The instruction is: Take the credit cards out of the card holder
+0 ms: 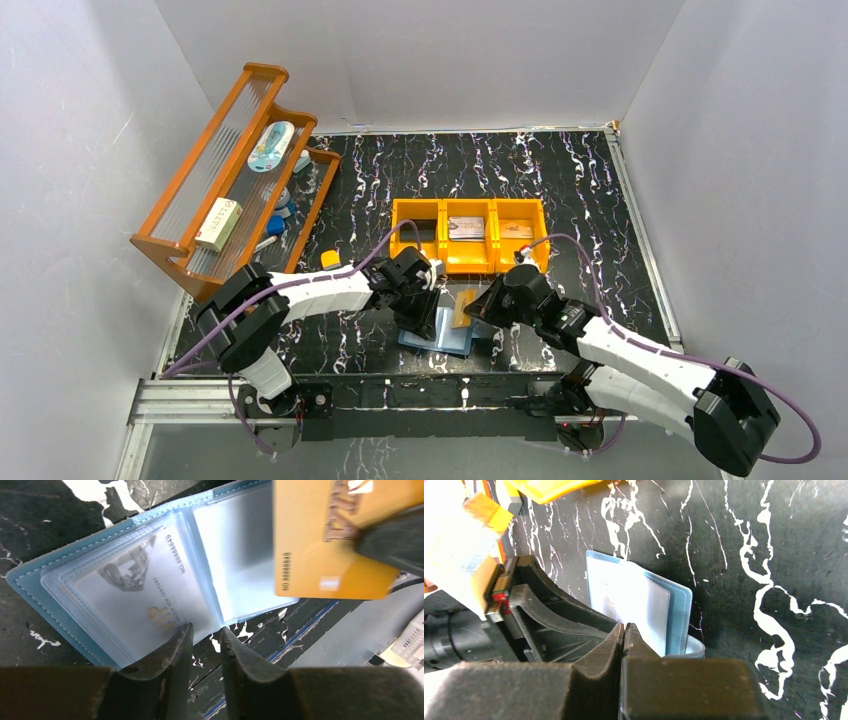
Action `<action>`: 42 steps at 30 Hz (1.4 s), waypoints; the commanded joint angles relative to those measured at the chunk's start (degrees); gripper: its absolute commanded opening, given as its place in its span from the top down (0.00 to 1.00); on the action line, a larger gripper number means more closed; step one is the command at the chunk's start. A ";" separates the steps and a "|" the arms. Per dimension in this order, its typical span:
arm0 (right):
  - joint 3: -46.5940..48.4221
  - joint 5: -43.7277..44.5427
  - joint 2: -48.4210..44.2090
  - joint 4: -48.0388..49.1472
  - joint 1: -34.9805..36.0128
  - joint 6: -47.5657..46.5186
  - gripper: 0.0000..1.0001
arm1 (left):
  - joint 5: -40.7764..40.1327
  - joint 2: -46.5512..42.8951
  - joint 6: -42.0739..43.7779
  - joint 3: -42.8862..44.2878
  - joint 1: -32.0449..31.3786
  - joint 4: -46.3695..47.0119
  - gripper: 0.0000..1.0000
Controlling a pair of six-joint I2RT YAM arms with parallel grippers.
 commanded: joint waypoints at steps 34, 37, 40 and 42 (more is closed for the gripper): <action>54.21 1.93 42.56 -21.19 -12.80 -36.84 1.00 | -27.96 -36.23 13.63 -6.49 19.85 -16.34 0.04; 56.05 -0.85 45.25 -21.50 -12.88 -37.04 1.00 | -28.36 -37.47 14.19 -6.76 19.91 -15.21 0.02; 57.39 -3.41 47.11 -21.65 -12.88 -37.14 1.00 | -28.12 -38.05 14.43 -6.90 19.84 -14.70 0.02; 57.50 -5.44 47.66 -20.92 -12.85 -37.06 1.00 | -28.02 -38.22 14.68 -6.92 19.88 -14.55 0.02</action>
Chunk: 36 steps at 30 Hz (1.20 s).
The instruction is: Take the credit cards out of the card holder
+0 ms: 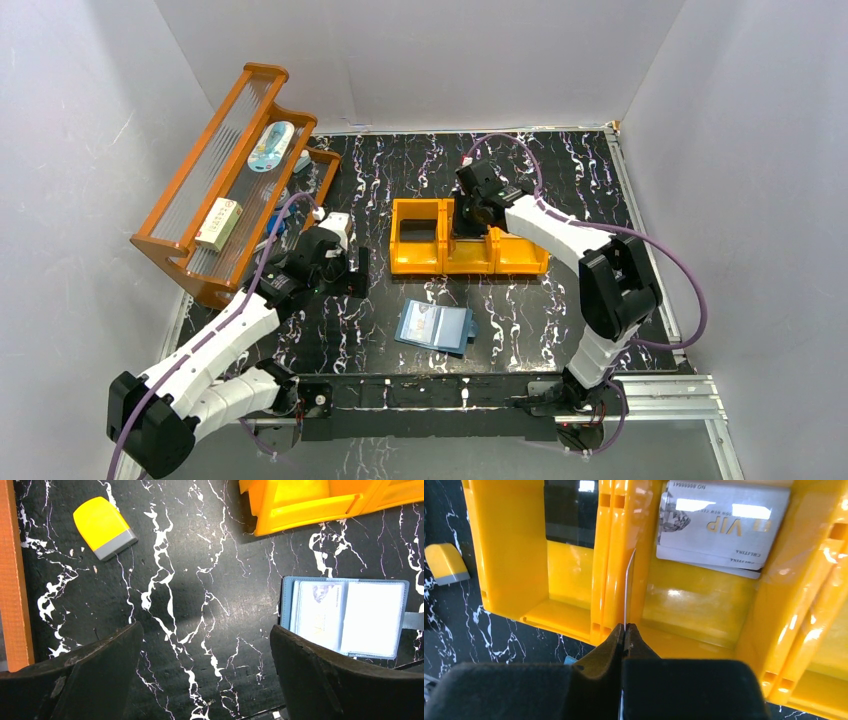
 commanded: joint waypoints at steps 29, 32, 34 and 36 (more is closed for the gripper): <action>-3.74 -0.57 -12.51 6.46 0.85 -13.24 1.00 | -1.23 2.00 2.68 -0.12 0.25 1.45 0.02; -6.00 1.51 -16.06 7.27 0.71 -17.97 1.00 | -1.45 2.00 2.69 -0.05 0.18 1.35 0.02; -7.33 2.56 -17.98 7.58 0.51 -21.12 1.00 | -2.40 1.55 2.53 -0.05 0.21 1.22 0.02; -7.76 3.25 -19.19 6.51 0.16 -24.74 1.00 | -2.75 1.24 2.43 -0.08 0.18 1.23 0.02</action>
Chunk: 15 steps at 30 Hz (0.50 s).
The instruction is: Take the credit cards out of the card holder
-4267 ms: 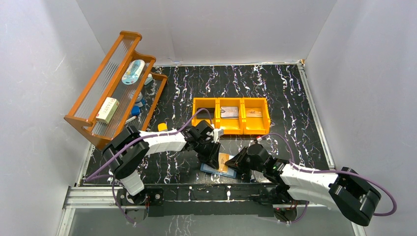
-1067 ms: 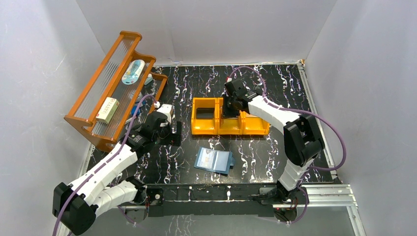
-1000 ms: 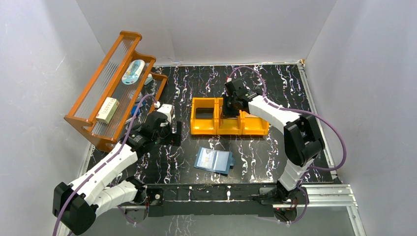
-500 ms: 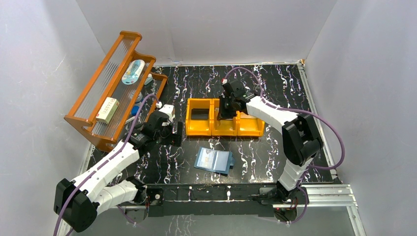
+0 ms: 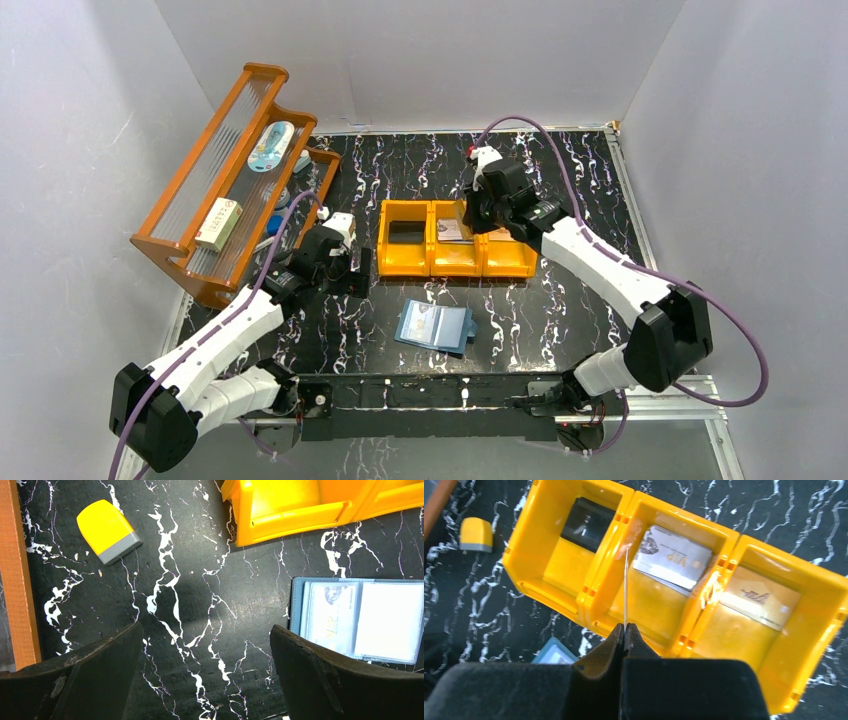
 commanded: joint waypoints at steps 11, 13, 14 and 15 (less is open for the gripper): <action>-8.09 10.66 -9.28 3.32 -1.58 -26.84 1.00 | -1.72 -0.92 0.29 0.07 0.24 -0.10 0.02; -8.75 12.10 -10.45 3.72 -2.15 -30.32 1.00 | -1.57 -0.72 0.29 0.01 0.23 -0.13 0.02; -9.19 12.44 -10.98 3.76 -2.47 -32.49 1.00 | -1.37 -0.50 0.29 0.06 0.24 -0.13 0.02; -9.58 12.50 -11.36 3.68 -3.44 -34.40 1.00 | -1.26 -0.25 0.37 0.10 0.25 -0.13 0.02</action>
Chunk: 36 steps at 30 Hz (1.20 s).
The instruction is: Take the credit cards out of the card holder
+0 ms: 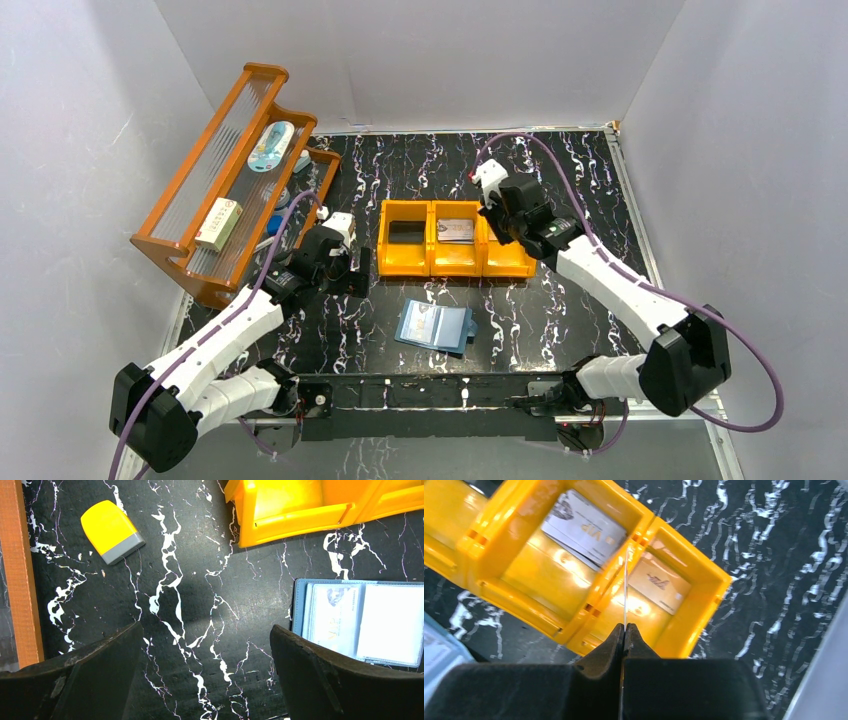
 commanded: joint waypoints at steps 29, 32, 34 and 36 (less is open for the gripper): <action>-2.37 -18.17 6.17 6.23 -11.77 -44.58 1.00 | -0.53 -1.55 0.60 -0.09 0.25 0.05 0.02; -2.41 -16.72 8.34 6.90 -11.82 -46.69 1.00 | -0.73 -1.45 0.57 -0.09 0.25 0.05 0.02; -1.62 -15.94 9.94 6.33 -11.77 -48.58 1.00 | -0.71 -1.37 0.57 -0.08 0.25 0.05 0.02; -1.33 -15.37 10.12 7.50 -11.91 -50.00 1.00 | -0.66 -1.19 0.49 -0.03 0.21 0.05 0.02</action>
